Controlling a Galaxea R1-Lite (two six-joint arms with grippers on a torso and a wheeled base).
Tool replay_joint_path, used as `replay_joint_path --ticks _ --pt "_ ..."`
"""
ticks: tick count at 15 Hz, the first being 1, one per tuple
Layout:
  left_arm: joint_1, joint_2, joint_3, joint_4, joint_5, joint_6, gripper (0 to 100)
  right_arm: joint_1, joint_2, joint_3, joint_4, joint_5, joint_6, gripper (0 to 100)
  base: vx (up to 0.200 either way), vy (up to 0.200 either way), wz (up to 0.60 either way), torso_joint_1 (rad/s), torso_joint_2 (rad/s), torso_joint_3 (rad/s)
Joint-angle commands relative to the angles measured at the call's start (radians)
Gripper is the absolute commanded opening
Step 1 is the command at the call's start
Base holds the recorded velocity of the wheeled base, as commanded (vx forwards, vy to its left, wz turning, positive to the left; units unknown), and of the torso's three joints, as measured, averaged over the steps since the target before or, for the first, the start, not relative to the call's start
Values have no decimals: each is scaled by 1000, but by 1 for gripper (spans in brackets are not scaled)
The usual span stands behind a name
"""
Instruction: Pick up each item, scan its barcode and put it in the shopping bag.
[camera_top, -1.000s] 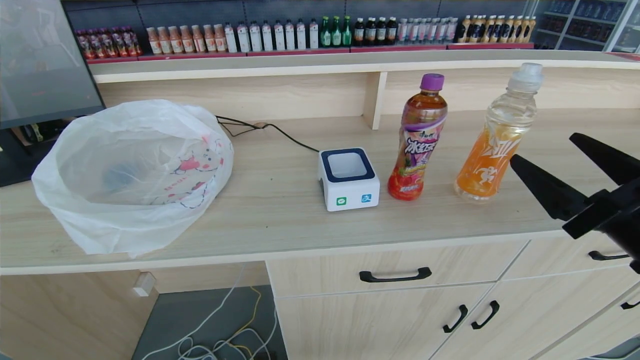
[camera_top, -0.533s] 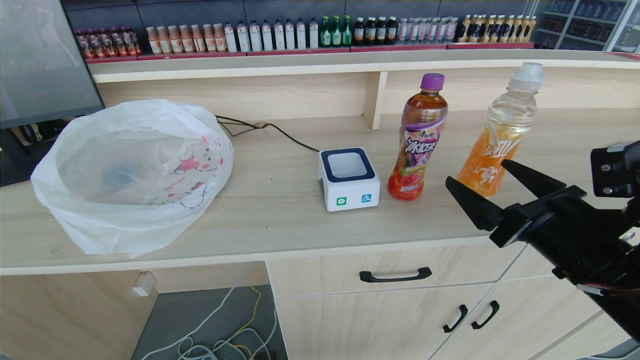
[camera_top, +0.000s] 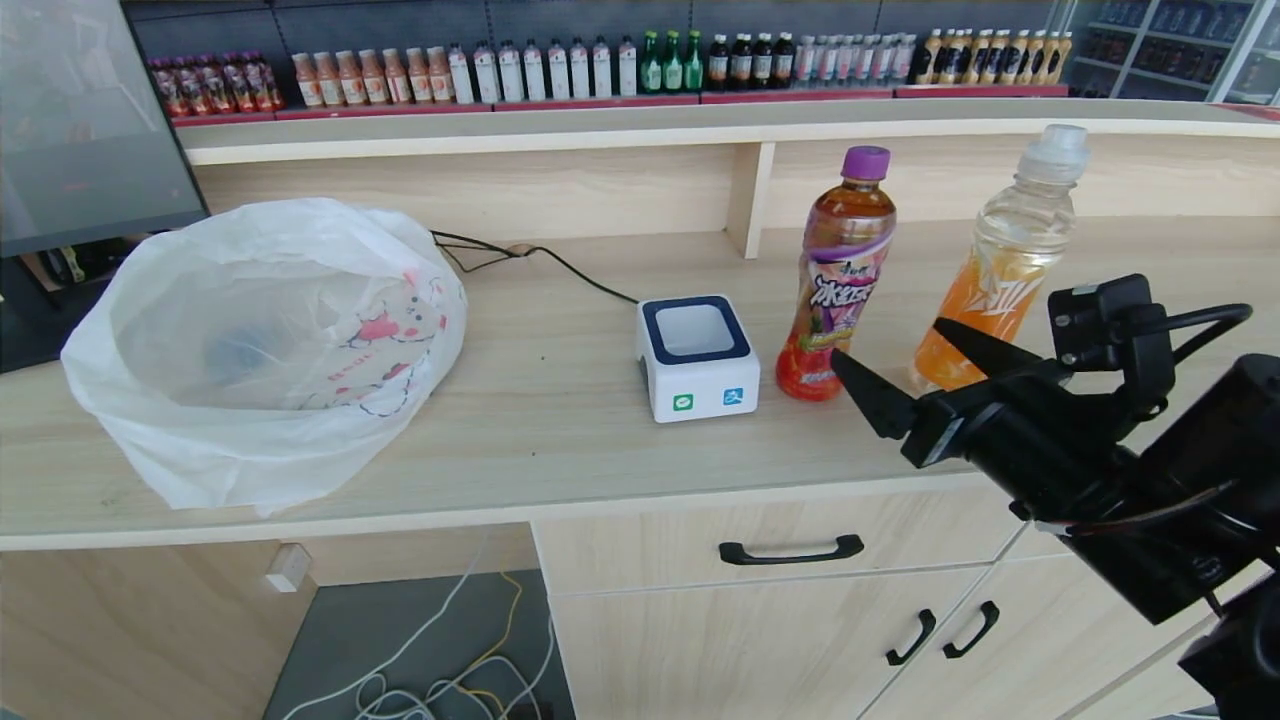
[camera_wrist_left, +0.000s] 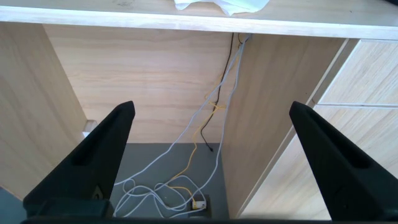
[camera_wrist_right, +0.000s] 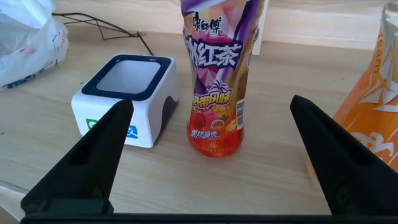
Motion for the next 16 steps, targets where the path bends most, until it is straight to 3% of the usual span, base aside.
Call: replay_joint_path --ticks 1,4,16 --pt "1 0 0 0 0 0 100 6 46 -38 -1 -16 -1 100 0 0 0 0 0 0" --pt "1 0 0 0 0 0 100 6 78 -74 -4 -80 -11 100 0 0 0 0 0 0" --pt "1 0 0 0 0 0 100 -6 182 -210 -10 -83 -41 100 0 0 0 0 0 0"
